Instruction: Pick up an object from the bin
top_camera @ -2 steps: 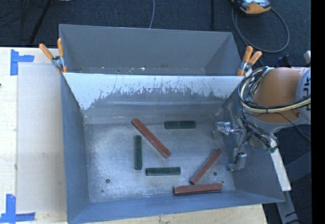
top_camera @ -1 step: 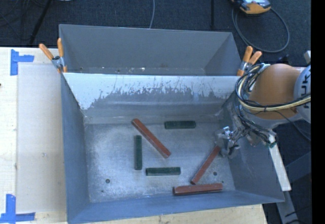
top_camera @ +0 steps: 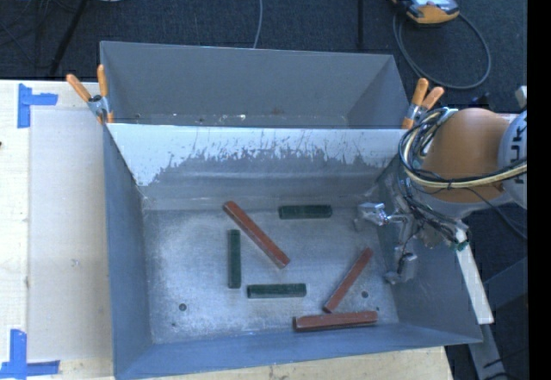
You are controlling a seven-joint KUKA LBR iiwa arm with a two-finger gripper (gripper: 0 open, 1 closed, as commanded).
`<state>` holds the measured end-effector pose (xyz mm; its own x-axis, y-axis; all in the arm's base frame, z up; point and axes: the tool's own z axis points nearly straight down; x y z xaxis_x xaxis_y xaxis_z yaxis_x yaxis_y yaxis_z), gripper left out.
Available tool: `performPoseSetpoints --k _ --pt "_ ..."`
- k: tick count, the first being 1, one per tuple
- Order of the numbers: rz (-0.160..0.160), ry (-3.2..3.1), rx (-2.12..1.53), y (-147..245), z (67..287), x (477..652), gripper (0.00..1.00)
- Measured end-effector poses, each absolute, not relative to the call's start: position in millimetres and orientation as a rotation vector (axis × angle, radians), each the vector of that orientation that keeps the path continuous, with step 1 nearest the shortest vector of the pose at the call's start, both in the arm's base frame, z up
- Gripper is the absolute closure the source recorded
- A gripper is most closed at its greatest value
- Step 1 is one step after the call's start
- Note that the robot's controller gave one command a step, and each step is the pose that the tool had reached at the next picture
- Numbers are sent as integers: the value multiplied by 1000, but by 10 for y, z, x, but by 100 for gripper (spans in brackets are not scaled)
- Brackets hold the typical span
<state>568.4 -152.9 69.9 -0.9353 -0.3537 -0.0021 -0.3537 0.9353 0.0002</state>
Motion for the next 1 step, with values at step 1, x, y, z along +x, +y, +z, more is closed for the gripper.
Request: performPoseSetpoints --k 1 --pt "0 3088 -566 -1532 699 5683 100"
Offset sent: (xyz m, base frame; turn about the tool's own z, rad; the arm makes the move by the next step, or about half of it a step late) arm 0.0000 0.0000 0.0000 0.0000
